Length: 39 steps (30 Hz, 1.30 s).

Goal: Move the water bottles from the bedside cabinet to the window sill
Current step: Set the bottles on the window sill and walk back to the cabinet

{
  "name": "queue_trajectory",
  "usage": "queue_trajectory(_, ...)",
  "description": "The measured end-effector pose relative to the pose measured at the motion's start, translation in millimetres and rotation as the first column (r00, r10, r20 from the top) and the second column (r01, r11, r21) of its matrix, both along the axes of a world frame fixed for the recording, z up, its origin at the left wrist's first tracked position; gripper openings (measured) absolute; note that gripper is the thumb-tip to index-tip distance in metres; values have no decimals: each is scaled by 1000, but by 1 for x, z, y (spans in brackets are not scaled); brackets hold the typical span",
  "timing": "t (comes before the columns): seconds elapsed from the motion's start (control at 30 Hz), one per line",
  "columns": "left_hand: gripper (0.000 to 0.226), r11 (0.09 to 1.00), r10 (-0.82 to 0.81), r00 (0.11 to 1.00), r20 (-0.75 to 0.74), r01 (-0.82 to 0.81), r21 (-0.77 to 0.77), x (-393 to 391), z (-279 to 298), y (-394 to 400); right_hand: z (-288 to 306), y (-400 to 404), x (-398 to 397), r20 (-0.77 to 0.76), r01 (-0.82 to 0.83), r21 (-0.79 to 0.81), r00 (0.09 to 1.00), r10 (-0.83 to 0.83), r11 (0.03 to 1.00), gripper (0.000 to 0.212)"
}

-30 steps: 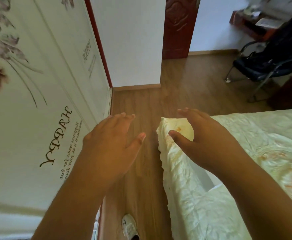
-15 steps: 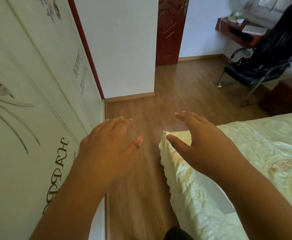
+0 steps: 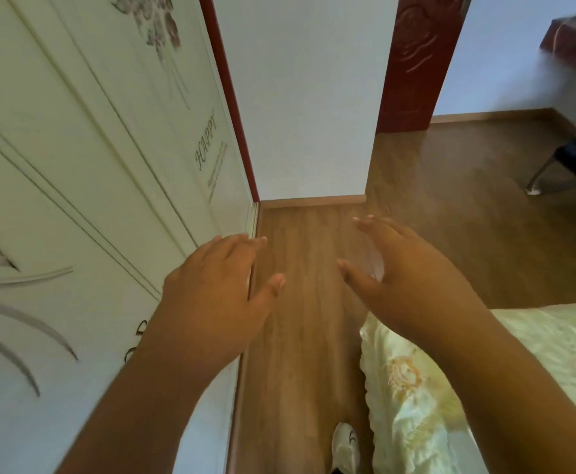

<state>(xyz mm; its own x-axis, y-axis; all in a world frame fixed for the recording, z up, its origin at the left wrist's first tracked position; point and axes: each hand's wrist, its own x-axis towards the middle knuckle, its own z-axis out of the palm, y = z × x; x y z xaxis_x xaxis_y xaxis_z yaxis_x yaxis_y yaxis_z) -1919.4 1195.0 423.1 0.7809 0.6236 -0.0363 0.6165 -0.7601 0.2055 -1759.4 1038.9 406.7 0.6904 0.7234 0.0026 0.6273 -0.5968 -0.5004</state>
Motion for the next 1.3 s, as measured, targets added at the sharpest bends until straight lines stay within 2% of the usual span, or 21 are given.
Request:
queue_trajectory(0.17, 67, 999, 43, 998, 55, -44, 14, 57, 13, 18, 11, 38, 65, 5, -76, 29, 997, 76, 997, 66)
queue_trajectory(0.4, 76, 996, 88, 995, 45, -88, -10, 108, 9, 36, 15, 53, 119, -1, -108, -9, 994, 108, 994, 64)
queue_trajectory(0.63, 63, 998, -18, 998, 59, 21, -52, 174, 0, 57, 8, 54, 175, 12, 7, -26, 1000, -7, 1000, 66)
queue_trajectory(0.9, 72, 976, -195, 980, 43, 199, -93, 266, -23, 110, 5, 70, 229, 38, 184, -84, 983, -182, 979, 67)
queue_trajectory(1.03, 77, 963, -166, 986, -8, 161, -215, 309, -42, 168, 13, 105, 256, 62, 252, -120, 967, -246, 960, 68)
queue_trajectory(1.13, 72, 941, -162, 986, 31, 164, -295, 334, -41, 208, 20, 144, 276, 76, 280, -133, 959, -272, 951, 70)
queue_trajectory(1.3, 80, 961, -259, 964, -61, 251, -119, 370, -14, 270, 29, 216, 305, 93, 303, -109, 951, -293, 947, 71)
